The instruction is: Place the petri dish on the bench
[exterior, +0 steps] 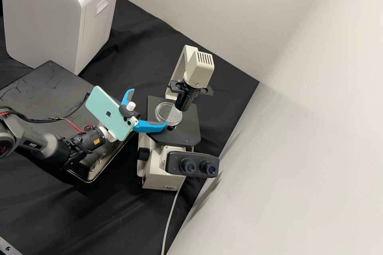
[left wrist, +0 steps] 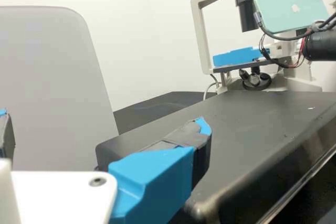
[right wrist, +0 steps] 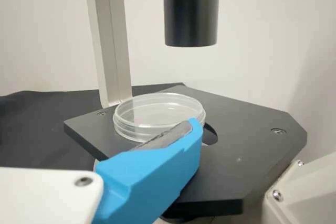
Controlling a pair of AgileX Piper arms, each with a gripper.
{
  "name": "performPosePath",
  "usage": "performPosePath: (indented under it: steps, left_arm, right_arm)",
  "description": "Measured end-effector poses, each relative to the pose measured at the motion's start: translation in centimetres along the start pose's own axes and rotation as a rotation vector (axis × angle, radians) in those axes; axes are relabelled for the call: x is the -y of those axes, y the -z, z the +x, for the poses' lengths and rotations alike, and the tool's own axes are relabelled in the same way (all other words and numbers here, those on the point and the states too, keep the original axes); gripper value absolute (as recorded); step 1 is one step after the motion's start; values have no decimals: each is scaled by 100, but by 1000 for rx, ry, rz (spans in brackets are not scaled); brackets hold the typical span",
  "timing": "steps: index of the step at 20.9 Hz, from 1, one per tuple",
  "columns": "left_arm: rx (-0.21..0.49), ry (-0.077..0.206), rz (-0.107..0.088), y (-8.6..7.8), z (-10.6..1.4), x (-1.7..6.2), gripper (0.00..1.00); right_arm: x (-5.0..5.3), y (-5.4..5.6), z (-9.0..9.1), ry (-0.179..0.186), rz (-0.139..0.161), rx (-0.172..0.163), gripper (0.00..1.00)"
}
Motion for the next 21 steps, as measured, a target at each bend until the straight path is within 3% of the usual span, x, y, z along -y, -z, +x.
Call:
performPosePath:
  steps: [5, 13, 21]
  left_arm:
    - [0, 0, -2, 0, 0, 0, 100]
    - [15, 14, 0, -28, 5, 24, 100]
    - [25, 15, -4, -49, 2, 26, 100]
  right_arm:
    - [-102, -76, 14, -23, 13, 29, 100]
    - [-125, -96, 11, -25, 21, 32, 100]
    - [-124, -123, 152, -21, 21, 38, 100]
